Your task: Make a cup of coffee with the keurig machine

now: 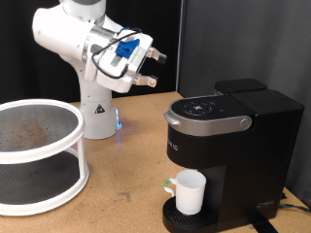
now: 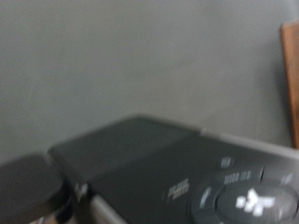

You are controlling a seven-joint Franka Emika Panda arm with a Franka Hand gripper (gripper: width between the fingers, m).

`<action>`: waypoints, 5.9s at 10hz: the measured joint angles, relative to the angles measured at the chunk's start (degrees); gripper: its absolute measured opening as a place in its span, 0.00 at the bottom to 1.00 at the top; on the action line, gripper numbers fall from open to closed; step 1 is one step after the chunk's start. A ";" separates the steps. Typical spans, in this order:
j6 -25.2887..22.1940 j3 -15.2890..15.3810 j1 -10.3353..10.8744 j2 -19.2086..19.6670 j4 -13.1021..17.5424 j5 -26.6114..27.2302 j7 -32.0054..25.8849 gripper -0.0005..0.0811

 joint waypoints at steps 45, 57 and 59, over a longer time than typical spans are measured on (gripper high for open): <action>-3.71 23.70 -3.83 26.11 30.87 -70.94 26.46 0.27; -9.59 22.63 -4.22 32.39 34.47 -63.19 23.49 0.01; -15.88 21.90 -4.66 34.49 37.85 -60.93 23.76 0.01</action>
